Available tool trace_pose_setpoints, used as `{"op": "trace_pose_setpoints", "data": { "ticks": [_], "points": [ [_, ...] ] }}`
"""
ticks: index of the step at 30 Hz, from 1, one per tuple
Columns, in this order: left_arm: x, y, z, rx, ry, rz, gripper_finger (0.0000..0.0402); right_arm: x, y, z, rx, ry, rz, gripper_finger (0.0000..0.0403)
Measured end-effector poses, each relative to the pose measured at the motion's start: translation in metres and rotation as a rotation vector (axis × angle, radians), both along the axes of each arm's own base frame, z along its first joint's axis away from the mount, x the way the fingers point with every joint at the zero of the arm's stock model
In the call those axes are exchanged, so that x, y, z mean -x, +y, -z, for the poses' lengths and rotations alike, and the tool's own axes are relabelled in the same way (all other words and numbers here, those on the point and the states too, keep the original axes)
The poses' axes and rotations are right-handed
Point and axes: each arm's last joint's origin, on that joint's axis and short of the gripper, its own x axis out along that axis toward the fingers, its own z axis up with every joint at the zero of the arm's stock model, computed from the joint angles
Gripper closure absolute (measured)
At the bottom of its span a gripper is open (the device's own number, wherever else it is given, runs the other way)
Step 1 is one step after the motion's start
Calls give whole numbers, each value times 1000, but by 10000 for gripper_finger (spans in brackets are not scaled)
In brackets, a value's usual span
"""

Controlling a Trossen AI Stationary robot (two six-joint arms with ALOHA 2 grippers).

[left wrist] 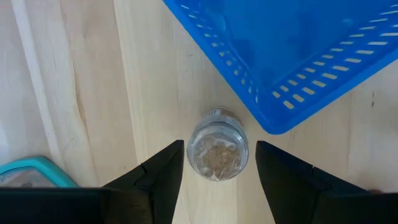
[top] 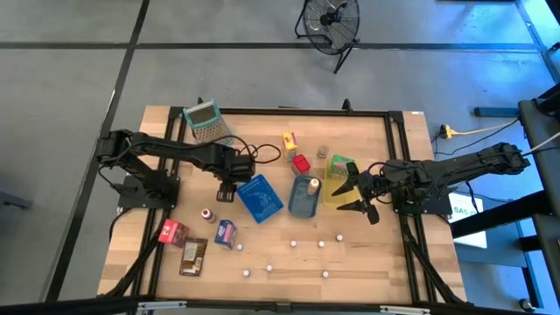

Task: Pick & Place Kitchen Items
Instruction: Put the brown seasoning bottle into the blue bin

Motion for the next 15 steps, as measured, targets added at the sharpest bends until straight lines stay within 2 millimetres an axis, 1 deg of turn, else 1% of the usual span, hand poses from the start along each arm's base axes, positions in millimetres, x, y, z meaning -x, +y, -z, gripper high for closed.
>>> {"op": "trace_pose_setpoints", "data": {
  "ticks": [6,12,15],
  "points": [
    [1,6,0,28,6,-27,206,0,0,0,-4,2,-2,186],
    [1,6,0,41,1,-22,206,0,0,0,-5,4,-2,186],
    [2,6,5,42,2,-20,206,0,0,0,-5,5,-2,186]
  ]
}}
